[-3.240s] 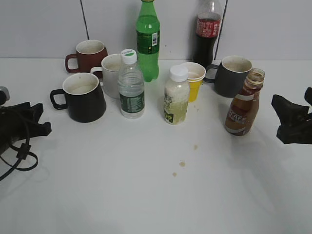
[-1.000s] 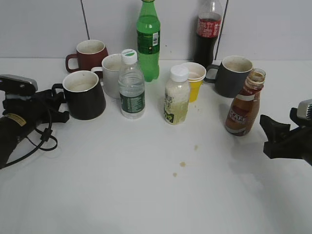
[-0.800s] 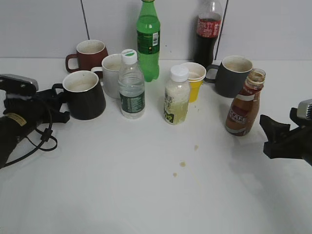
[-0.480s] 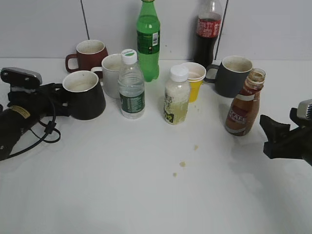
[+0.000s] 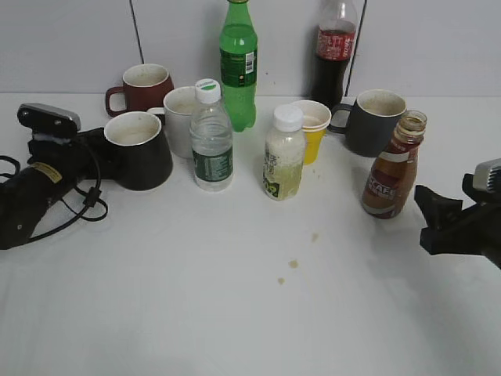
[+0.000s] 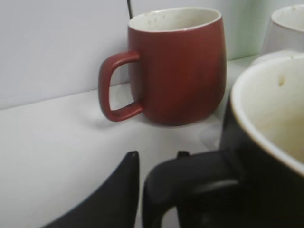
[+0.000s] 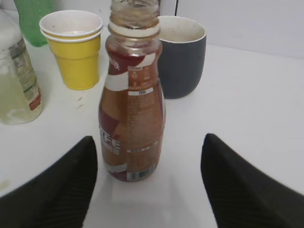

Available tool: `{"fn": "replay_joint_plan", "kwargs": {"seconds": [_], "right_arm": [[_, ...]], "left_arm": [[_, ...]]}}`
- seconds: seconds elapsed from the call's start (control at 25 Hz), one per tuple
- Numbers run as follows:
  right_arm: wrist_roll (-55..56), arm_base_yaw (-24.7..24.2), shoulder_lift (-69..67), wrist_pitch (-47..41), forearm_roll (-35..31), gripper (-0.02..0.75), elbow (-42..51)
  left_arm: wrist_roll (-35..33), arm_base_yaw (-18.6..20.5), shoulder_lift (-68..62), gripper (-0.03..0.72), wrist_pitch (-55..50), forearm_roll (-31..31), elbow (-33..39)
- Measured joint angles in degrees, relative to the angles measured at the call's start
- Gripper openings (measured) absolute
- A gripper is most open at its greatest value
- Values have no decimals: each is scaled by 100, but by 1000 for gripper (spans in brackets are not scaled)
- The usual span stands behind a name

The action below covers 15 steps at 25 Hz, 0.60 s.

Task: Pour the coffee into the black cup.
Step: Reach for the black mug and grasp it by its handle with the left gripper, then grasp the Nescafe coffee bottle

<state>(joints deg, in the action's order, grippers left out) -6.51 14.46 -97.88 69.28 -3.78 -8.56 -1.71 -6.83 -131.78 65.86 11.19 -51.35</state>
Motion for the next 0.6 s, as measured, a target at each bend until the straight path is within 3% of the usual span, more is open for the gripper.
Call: {"fn": "replay_joint_plan", "kwargs": {"seconds": [0.08, 0.32, 0.6], "right_arm": [[0, 0, -185, 0, 186, 524, -136], [-4, 0, -855, 0, 318, 608, -647], [97, 0, -1596, 0, 378, 613, -1287]], "left_arm": [[36, -5, 0, 60, 12, 25, -54], [7, -11, 55, 52, 120, 20, -34], [-48, -72, 737, 48, 65, -215, 448]]}}
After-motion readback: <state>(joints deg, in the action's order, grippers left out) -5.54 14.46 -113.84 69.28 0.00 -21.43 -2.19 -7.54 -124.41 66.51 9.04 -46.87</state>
